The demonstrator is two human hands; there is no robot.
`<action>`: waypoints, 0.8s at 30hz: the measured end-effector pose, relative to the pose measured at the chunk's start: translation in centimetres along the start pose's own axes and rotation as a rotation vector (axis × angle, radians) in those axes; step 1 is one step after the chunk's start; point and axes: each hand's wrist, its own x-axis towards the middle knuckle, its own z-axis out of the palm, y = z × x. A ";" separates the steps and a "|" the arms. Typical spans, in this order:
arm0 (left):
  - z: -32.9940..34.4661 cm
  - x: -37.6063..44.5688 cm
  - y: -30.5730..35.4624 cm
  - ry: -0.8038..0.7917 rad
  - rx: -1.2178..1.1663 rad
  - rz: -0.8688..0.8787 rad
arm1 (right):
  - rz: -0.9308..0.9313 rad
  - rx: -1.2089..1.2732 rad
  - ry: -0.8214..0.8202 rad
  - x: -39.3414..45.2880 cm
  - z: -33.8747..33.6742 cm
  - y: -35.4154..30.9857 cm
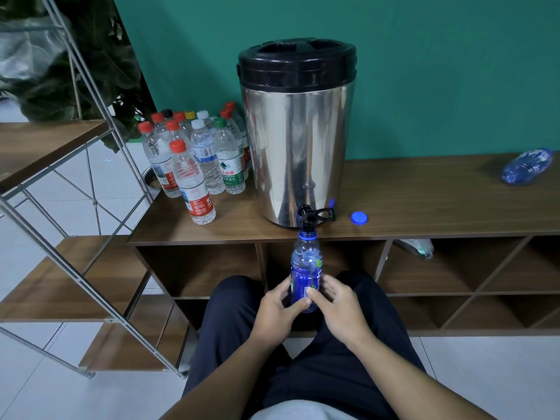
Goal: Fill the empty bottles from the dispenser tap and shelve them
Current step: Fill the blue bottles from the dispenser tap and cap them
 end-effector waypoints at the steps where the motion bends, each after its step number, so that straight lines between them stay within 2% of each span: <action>1: 0.0 0.0 0.0 0.001 0.000 0.000 | -0.001 0.000 0.000 0.0 0.0 0.0; 24: 0.0 -0.1 0.1 0.009 0.026 0.017 | -0.008 0.002 -0.017 0.2 -0.1 0.3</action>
